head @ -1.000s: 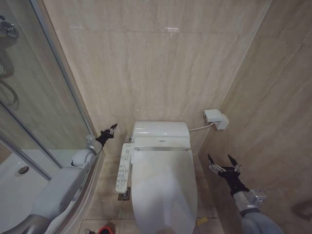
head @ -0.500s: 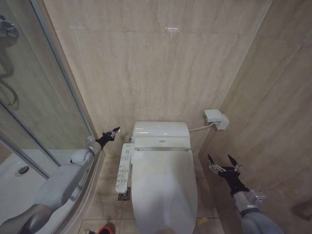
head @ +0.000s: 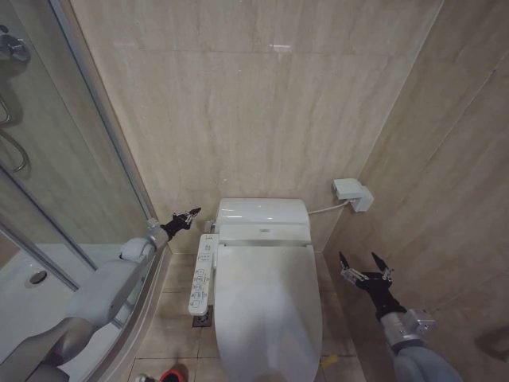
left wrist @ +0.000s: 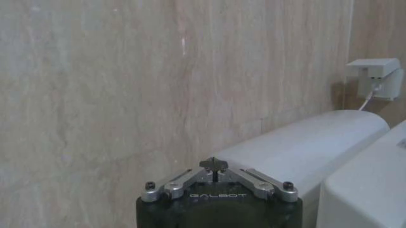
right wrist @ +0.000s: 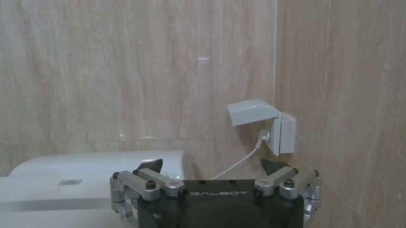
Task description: Open the toilet lid, clean the toilet bowl with a toilet brush, close the toilet lid, and flush.
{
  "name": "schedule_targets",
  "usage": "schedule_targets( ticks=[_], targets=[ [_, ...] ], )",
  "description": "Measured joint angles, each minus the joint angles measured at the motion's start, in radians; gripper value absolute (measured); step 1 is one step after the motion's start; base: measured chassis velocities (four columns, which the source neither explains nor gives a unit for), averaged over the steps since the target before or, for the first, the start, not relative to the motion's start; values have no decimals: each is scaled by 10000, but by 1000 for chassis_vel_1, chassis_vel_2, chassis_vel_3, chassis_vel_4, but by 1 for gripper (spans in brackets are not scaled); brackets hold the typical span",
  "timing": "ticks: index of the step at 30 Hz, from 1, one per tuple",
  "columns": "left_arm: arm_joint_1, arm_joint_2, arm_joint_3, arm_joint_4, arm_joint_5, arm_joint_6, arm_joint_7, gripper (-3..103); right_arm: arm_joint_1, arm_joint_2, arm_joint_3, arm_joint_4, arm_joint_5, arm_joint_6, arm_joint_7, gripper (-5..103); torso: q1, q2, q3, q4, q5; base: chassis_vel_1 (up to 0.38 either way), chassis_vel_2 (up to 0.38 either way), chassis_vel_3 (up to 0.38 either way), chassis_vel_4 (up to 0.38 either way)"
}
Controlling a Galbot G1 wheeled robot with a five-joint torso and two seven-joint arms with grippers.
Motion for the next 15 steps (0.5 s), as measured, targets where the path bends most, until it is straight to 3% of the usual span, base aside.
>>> schedule_targets(
  ticks=[15],
  targets=[
    [-435, -229, 683, 745, 143, -252, 440, 0, 0, 0, 0, 0, 0, 0, 0, 100, 0, 0, 0, 2, -2, 0, 0, 0, 0]
  ],
)
